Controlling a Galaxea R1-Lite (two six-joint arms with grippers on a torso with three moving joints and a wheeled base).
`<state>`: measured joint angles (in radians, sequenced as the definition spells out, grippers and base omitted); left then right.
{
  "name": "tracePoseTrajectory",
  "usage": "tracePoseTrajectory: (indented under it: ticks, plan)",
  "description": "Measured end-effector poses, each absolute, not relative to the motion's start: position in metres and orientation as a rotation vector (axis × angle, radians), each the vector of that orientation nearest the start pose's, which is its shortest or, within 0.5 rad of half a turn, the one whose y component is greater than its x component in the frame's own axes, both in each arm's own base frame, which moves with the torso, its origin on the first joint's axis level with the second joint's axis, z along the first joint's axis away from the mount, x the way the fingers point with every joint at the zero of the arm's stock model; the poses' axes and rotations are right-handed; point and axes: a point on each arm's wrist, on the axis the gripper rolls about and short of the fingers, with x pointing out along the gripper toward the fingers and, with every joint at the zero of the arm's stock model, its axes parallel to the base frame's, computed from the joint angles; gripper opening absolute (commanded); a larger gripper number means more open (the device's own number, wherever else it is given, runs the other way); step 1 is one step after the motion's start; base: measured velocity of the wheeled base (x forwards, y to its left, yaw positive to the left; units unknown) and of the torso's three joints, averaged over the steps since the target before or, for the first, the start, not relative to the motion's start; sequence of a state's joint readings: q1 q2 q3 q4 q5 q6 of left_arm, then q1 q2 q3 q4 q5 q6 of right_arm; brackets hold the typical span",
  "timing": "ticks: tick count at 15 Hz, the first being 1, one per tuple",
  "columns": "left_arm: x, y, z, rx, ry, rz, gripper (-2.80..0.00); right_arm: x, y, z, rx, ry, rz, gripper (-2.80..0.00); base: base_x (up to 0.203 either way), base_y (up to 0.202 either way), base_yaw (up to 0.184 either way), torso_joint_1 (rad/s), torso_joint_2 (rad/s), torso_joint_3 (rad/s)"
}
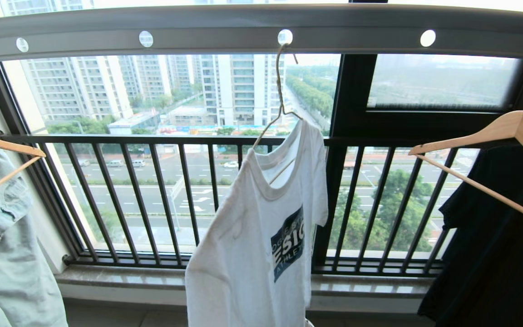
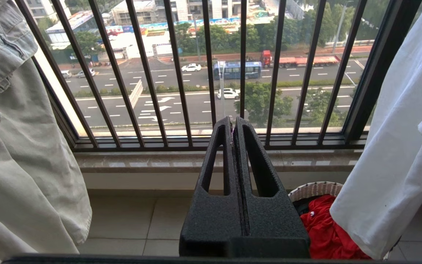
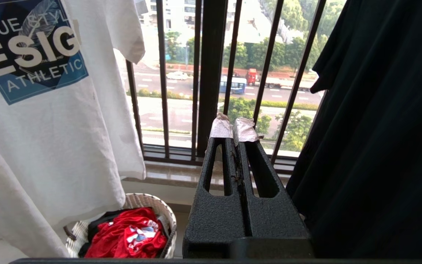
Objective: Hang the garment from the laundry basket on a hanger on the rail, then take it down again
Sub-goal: Take the clothes off the clothes rack
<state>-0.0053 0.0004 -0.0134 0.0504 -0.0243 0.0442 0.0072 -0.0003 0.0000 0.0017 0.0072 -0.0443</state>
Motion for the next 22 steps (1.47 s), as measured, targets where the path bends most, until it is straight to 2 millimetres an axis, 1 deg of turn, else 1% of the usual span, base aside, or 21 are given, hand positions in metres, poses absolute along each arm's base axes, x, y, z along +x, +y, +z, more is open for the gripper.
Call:
tracePoseTrajectory:
  ticks: [13,15,16,19,21,22]
  plan:
    - [-0.024,0.000,0.074,0.046,0.036,-0.028,-2.80,-0.023,0.000,0.075,-0.044,0.001,0.015,-2.80,0.000,0.000,0.000,0.000,0.00,0.000]
    - [-0.025,0.000,0.077,0.045,0.029,-0.025,-2.80,-0.023,0.000,0.075,-0.044,0.001,0.015,-2.80,0.000,0.000,0.000,0.000,0.00,0.000]
    - [-0.026,0.000,0.080,0.044,0.027,-0.025,-2.80,-0.023,0.000,0.075,-0.044,0.001,0.015,-2.80,0.000,0.000,0.000,0.000,0.00,0.000]
    - [-0.030,0.000,0.098,0.045,-0.031,-0.025,-2.80,-0.023,0.000,0.075,-0.044,0.001,0.015,-2.80,0.000,0.000,0.000,0.000,0.00,0.000]
    - [-0.033,0.000,0.114,0.053,-0.061,-0.027,-2.80,-0.023,0.000,0.075,-0.044,0.001,0.014,-2.80,0.000,0.000,0.000,0.000,0.00,0.000]
    - [-0.034,-0.001,0.126,0.064,-0.079,-0.033,-2.80,-0.023,0.000,0.075,-0.044,0.001,0.015,-2.80,0.000,0.000,0.000,0.000,0.00,0.000]
